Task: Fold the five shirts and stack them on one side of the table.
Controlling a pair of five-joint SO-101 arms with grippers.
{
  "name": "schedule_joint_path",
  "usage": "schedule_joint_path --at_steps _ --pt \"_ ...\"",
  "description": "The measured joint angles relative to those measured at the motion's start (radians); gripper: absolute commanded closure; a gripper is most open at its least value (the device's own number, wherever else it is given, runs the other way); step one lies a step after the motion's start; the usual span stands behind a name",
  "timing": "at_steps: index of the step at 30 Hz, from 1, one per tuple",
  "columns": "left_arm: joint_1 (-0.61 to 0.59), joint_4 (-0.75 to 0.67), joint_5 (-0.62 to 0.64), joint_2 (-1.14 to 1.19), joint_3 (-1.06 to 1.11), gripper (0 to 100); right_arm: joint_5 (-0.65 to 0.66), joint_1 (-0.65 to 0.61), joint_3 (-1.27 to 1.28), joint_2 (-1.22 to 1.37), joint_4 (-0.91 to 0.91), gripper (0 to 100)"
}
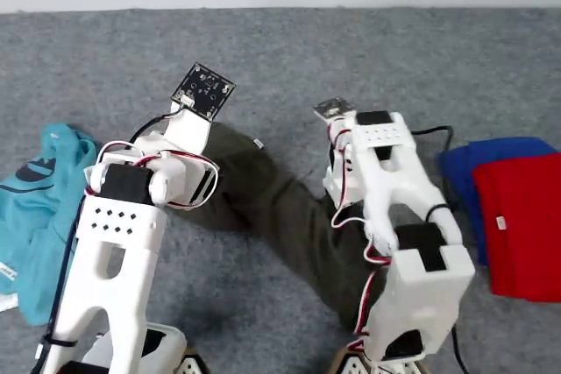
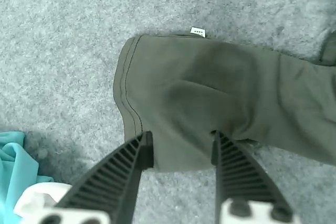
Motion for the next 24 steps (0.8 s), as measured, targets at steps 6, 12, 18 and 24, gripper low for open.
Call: schedule_joint_path --at_steps 6,12,18,24 --pt "0.000 -0.002 0.000 0.000 0.052 81 0.000 -0.054 -0.006 0.005 0.000 98.7" --pt "0.000 -0.002 0.000 0.000 0.063 81 0.041 -0.063 -0.006 -0.005 0.000 99.1" --pt "0.000 -0.002 0.000 0.000 0.063 81 0.164 -0.064 -0.074 -0.124 0.084 99.1" --pt "-0.032 -0.077 -0.003 0.000 0.066 81 0.230 -0.064 -0.328 -0.370 0.258 99.1"
